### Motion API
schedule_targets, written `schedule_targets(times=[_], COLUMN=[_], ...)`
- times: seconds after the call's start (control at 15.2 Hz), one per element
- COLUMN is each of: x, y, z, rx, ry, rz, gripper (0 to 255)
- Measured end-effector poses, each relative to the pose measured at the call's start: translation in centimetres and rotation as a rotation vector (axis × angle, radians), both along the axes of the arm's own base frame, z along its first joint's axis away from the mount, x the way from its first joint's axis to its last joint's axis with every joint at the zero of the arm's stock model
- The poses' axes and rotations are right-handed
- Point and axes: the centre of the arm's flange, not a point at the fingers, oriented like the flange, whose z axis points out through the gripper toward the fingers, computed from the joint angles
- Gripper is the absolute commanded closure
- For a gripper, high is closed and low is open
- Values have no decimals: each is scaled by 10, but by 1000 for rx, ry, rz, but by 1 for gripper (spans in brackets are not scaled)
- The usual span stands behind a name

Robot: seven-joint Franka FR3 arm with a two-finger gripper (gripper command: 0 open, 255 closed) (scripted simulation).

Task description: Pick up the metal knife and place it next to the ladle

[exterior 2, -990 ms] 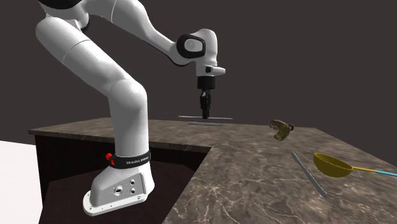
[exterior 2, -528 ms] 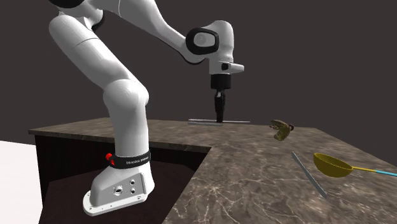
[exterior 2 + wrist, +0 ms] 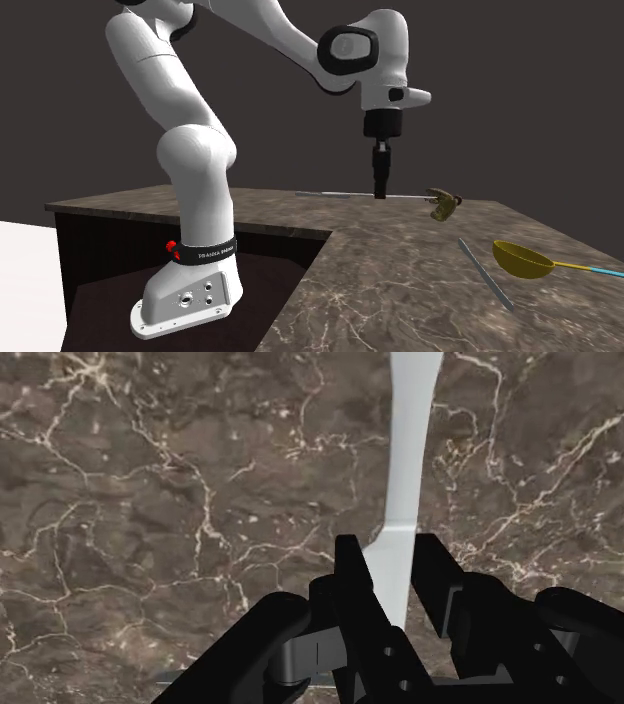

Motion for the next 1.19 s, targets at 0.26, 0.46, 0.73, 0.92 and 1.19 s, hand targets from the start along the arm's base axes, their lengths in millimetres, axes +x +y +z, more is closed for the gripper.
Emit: schedule_targets(times=[0.26,0.46,0.73,0.92,1.19], x=[-4,-8,-14,-16,-20], y=[-54,-91,-143,-182,-238], z=[-1,-1,-3,-4,-2], rx=[0,1,1,0,0], ry=[0,0,0,0,1], rz=[0,0,-1,0,0], gripper=[255,255,255,255,255])
